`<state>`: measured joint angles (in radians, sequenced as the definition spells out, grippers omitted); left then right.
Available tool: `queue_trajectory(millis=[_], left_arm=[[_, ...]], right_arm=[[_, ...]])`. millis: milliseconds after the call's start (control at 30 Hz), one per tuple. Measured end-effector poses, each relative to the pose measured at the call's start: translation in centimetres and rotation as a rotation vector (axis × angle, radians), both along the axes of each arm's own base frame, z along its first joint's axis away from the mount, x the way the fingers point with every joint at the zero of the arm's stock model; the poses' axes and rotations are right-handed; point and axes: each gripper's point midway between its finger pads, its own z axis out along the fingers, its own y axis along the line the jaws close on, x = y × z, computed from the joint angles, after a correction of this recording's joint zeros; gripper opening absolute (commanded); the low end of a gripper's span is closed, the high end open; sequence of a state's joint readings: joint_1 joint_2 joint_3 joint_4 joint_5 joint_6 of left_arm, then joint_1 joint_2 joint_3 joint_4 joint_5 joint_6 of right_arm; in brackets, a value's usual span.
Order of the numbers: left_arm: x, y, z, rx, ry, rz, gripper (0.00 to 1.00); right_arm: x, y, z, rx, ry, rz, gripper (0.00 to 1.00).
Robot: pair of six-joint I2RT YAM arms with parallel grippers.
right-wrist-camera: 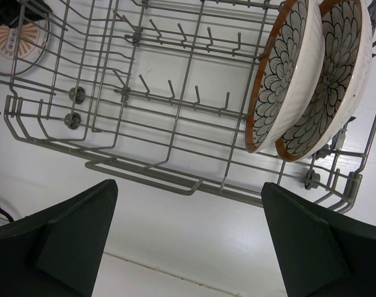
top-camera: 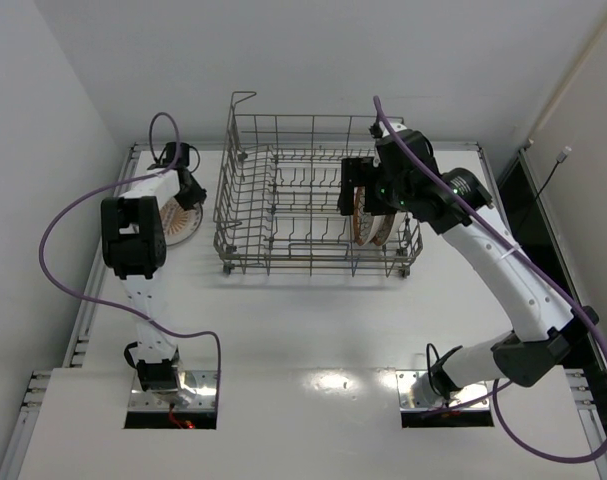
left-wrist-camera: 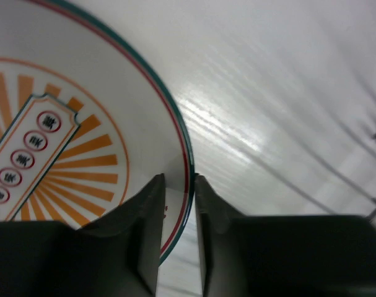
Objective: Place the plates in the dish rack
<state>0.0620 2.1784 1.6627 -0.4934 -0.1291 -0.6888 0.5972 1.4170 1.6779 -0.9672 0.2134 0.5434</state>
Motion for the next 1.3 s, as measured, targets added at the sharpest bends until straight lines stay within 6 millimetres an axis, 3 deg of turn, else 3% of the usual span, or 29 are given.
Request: queue_trajectory(millis=[33, 133, 567, 667, 900, 933, 1033, 1167, 1300], left_arm=[[0.3, 0.0, 0.1, -0.005, -0.013, -0.002, 0.10], [1.1, 0.1, 0.6, -0.025, -0.053, -0.002, 0.00], [0.5, -0.7, -0.2, -0.098, -0.039, 0.017, 0.00], [0.6, -0.8, -0.1, -0.117, -0.042, 0.018, 0.10], [0.7, -1.2, 0.7, -0.154, -0.062, 0.015, 0.46], [0.7, -1.3, 1.0, -0.157, -0.068, 0.013, 0.55], [0.8, -1.4, 1.9, -0.169, -0.088, 0.007, 0.66], [0.5, -1.2, 2.6, -0.178, -0.102, 0.010, 0.69], [-0.1, 0.5, 3.3, -0.174, -0.101, 0.042, 0.70]], right_arm=[[0.0, 0.0, -0.1, -0.001, 0.002, 0.000, 0.99], [0.0, 0.0, -0.2, -0.004, 0.006, 0.000, 0.99], [-0.3, 0.0, -2.5, -0.029, 0.055, 0.005, 0.99], [-0.3, 0.0, -2.6, -0.027, 0.053, 0.005, 0.99], [0.0, 0.3, -2.7, -0.014, 0.043, 0.010, 0.99], [0.0, 0.4, -2.7, -0.012, 0.041, 0.010, 0.99], [-0.1, 0.3, -2.8, -0.010, 0.042, 0.013, 0.99], [-0.4, 0.4, -3.0, -0.002, 0.042, 0.021, 0.99], [-0.5, 0.5, -2.9, 0.009, 0.033, 0.024, 0.99]])
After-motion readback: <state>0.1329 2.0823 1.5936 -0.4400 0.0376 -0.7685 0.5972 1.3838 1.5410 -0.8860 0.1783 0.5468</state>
